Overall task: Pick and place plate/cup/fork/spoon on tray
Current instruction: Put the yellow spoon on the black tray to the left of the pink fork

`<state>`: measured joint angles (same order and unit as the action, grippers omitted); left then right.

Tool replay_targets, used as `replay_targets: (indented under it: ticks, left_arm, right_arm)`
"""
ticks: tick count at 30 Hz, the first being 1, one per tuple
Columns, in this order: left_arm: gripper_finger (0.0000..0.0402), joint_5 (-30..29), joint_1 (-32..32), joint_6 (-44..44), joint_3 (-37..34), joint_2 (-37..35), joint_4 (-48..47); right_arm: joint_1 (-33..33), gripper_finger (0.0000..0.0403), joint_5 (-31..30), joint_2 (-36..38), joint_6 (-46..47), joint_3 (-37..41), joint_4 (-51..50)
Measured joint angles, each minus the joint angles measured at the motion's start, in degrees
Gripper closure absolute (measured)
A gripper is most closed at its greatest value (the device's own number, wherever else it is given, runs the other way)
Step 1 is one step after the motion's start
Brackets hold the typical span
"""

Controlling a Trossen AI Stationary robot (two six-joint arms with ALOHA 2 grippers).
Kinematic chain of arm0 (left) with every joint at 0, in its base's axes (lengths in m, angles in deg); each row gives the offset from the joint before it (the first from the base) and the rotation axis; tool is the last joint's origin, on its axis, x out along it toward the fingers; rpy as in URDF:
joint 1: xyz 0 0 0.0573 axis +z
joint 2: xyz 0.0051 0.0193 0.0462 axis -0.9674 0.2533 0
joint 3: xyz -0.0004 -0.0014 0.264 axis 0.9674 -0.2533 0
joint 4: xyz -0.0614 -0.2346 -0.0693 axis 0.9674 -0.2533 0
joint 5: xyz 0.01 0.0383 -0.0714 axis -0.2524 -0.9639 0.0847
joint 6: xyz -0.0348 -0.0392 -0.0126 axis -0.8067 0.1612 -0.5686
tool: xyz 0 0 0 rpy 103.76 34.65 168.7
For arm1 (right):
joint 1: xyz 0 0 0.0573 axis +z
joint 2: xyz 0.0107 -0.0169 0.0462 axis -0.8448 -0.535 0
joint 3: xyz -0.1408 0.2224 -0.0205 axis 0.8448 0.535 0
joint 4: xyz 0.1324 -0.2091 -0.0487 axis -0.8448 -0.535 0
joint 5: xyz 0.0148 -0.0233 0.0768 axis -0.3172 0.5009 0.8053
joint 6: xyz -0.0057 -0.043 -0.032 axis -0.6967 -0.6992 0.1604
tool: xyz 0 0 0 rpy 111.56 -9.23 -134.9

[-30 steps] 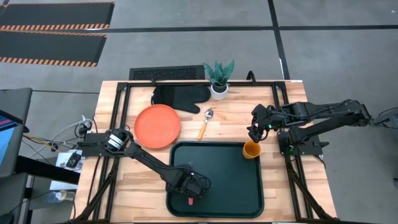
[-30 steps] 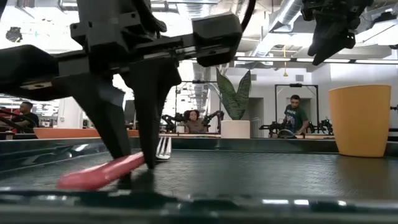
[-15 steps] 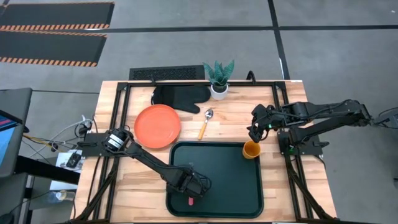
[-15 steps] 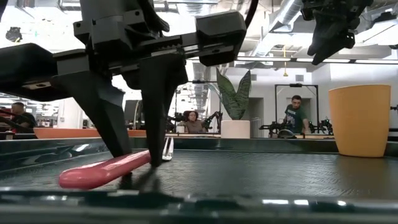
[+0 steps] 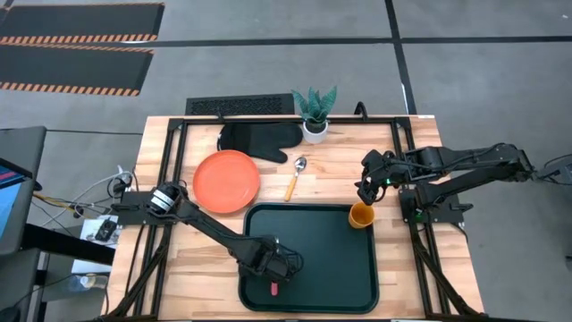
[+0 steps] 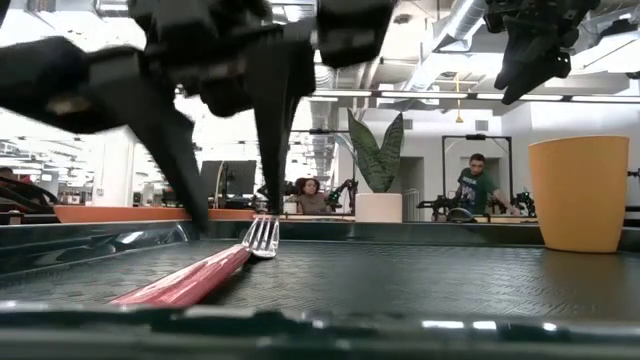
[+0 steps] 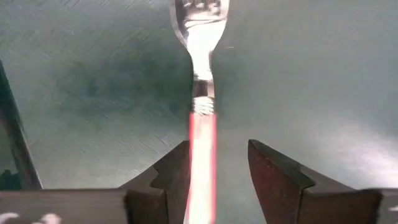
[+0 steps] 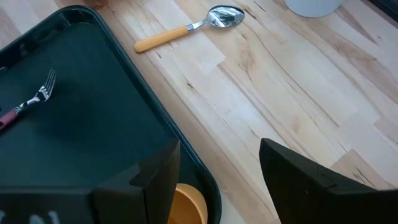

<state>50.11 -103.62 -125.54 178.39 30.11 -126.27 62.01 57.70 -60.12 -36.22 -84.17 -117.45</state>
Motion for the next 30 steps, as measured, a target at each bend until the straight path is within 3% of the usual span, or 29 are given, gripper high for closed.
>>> replay_targets:
  ticks: [6,11,17,23,30]
  left_arm:
    - [0.0255,-1.77,0.98,1.61,0.00,-4.19,-1.24]
    - [0.0255,-4.64,5.79,9.98,0.00,-7.40,-1.08]
    - [0.0257,-7.47,17.06,27.45,0.00,-9.72,-0.45]
    - [0.0257,-3.65,31.14,44.20,0.00,-9.14,0.99]
    - [0.0258,-4.37,42.25,54.90,0.00,-9.13,3.09]
  right_arm:
    - [-0.01,0.0159,0.00,0.01,0.01,0.00,0.05]
    - [-0.01,0.0159,0.00,0.01,0.02,0.00,0.03]
    - [-0.01,0.0159,0.02,0.00,-0.02,0.00,0.03]
    - [-0.01,0.0159,0.02,0.00,-1.58,0.00,-0.01]
    - [-0.01,0.0159,0.04,0.00,-2.60,0.00,-0.05]
